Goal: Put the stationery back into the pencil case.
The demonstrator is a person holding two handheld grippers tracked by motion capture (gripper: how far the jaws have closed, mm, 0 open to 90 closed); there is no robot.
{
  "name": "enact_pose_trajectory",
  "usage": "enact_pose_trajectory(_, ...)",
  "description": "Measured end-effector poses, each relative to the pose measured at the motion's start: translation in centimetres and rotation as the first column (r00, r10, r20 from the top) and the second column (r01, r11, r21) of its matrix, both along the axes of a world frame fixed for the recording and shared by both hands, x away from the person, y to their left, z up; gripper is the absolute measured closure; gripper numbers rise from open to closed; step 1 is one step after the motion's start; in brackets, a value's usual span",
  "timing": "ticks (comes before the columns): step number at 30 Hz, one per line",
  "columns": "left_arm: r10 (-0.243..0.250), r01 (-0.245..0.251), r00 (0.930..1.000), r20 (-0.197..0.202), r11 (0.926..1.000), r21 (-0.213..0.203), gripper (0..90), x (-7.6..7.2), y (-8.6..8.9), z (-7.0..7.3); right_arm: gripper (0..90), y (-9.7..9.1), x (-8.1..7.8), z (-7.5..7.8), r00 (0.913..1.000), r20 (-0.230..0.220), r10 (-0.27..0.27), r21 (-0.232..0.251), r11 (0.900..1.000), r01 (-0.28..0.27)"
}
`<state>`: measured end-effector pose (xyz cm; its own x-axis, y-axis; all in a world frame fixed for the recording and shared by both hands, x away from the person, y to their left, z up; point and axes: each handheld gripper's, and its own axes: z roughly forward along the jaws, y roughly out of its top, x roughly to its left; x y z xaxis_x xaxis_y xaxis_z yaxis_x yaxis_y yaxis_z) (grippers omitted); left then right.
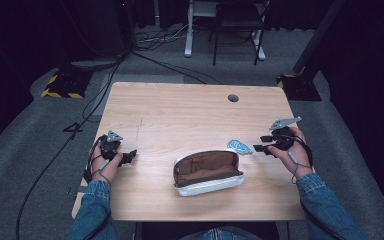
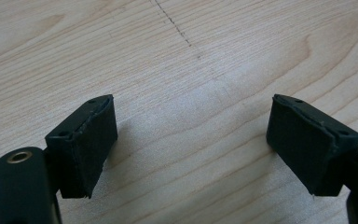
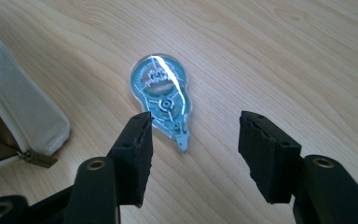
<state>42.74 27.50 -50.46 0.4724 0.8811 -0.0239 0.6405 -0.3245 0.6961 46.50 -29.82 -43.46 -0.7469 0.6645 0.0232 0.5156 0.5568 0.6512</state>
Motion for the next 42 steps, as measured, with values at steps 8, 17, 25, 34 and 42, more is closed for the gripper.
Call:
enact_pose_trajectory(8,0.001,-0.001,1.0,0.0,1.0,0.0,16.5,0.0,0.0,0.0,43.6,2.6,0.9,-0.4,0.9969,-0.037,0.069,-0.07,0.995,-0.071)
enact_pose_trajectory(17,-0.001,0.001,1.0,0.0,1.0,-0.001,16.3,0.0,0.0,0.0,43.7,4.2,1.6,-1.2,0.9917,-0.08,0.101,-0.134,0.9847,-0.111)
enact_pose_trajectory(25,-0.003,0.003,1.0,0.0,1.0,-0.001,16.3,0.1,0.0,0.0,42.9,4.9,2.4,-2.2,0.9876,-0.12,0.102,-0.174,0.9771,-0.122)
enact_pose_trajectory(34,-0.003,0.003,1.0,0.0,1.0,-0.001,16.3,0.1,0.0,0.0,42.7,5.4,2.9,-3.2,0.9839,-0.148,0.101,-0.197,0.9718,-0.129)
enact_pose_trajectory(42,-0.001,0.001,1.0,0.0,1.0,-0.002,16.4,0.0,0.0,0.0,42.4,5.9,3.3,-3.7,0.9813,-0.159,0.108,-0.205,0.9687,-0.14)
